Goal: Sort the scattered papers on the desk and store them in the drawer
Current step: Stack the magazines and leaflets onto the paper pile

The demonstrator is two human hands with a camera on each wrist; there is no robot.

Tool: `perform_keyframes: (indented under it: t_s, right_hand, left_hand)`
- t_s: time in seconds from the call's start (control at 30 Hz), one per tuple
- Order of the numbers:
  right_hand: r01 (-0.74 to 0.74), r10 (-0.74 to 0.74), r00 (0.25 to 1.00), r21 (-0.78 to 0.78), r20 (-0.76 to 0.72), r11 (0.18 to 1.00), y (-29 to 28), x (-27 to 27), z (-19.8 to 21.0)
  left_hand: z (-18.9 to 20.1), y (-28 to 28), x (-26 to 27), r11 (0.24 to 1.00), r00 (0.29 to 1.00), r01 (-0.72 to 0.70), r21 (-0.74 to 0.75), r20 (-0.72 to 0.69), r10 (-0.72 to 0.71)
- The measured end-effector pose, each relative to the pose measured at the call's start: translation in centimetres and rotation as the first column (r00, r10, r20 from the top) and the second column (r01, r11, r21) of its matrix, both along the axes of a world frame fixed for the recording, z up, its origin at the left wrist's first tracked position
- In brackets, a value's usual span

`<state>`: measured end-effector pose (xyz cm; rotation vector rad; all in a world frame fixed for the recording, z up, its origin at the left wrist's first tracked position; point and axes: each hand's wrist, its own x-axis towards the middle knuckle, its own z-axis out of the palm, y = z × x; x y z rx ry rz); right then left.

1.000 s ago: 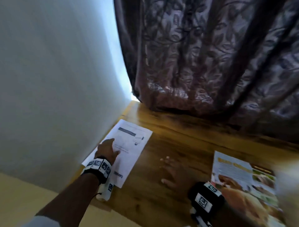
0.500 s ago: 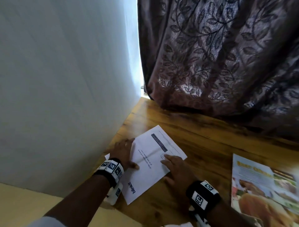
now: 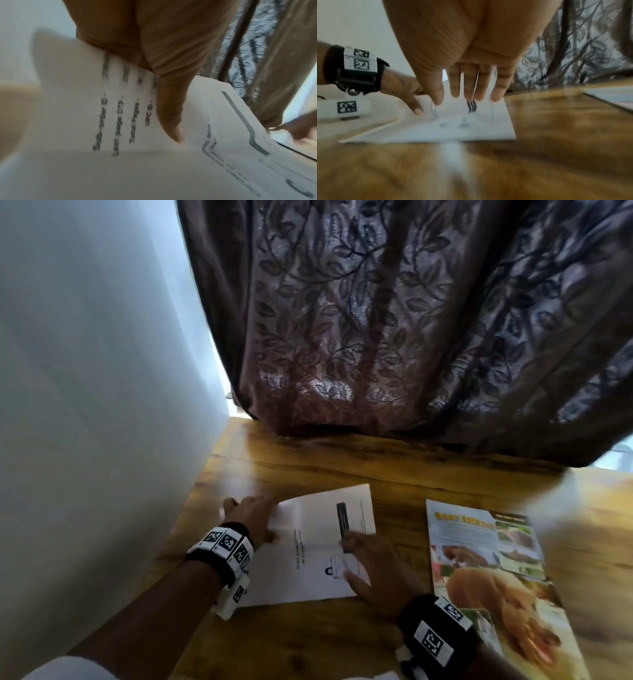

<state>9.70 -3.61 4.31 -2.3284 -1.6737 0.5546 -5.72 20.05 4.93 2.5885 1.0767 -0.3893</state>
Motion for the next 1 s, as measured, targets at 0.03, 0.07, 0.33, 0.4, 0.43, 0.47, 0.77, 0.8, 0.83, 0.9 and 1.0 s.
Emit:
perform_keyframes:
  t_s: [0.03,0.07,0.33,0.4,0.43,0.47,0.77,0.8,0.83,0.9,1.0]
  right_hand:
    - [0.028,-0.036,0.995,0.080,0.092,0.996,-0.1,0.3,0.8]
    - [0.035,-0.064,0.980,0.150,0.191,0.988,0.1,0.6,1.9]
    - [0.278,-0.278,0.961,0.042,0.002,0.960,-1.7,6.2,6.3]
    - [0.414,-0.404,0.909,0.097,-0.106,0.905,-3.7,8.0,6.6]
    - [0.506,-0.477,0.858,0.150,-0.190,0.850,-4.8,8.9,6.7]
    - [0.598,-0.545,0.794,0.188,-0.269,0.779,-6.2,10.1,6.5]
    - [0.876,-0.802,0.464,0.060,-0.375,0.478,-19.0,18.7,2.1]
    - [0.881,-0.812,0.449,0.032,-0.372,0.473,-19.7,18.9,1.5]
    - [0.883,-0.817,0.437,0.006,-0.375,0.470,-20.2,19.1,0.8]
    - [0.874,-0.817,0.439,-0.033,-0.374,0.484,-21.1,19.8,-0.6]
    - [0.856,-0.815,0.458,-0.073,-0.354,0.512,-21.5,20.4,-1.7]
  left_hand:
    - [0.6,-0.4,0.8,0.999,0.998,0.048,-0.002,0.040,-0.048]
    - [1.2,-0.8,1.7,0.994,0.992,0.113,0.012,0.053,-0.113]
    - [8.1,-7.0,9.5,0.900,0.868,0.367,0.235,0.261,-0.422]
    - [8.0,-7.5,10.2,0.882,0.776,0.272,0.385,0.453,-0.438]
    - [7.8,-7.6,10.4,0.897,0.742,0.195,0.397,0.539,-0.399]
    - [7.4,-8.1,10.8,0.928,0.705,0.115,0.355,0.629,-0.328]
    - [0.5,-16.7,15.6,0.942,0.877,0.172,-0.289,0.480,-0.013]
    - [-0.5,-17.7,16.0,0.936,0.893,0.205,-0.287,0.446,-0.059]
    - [-1.3,-18.7,16.5,0.931,0.903,0.255,-0.261,0.409,-0.133]
    - [-3.0,-20.7,17.5,0.903,0.900,0.371,-0.218,0.323,-0.292]
    - [-4.6,-22.2,18.3,0.877,0.896,0.434,-0.209,0.199,-0.396]
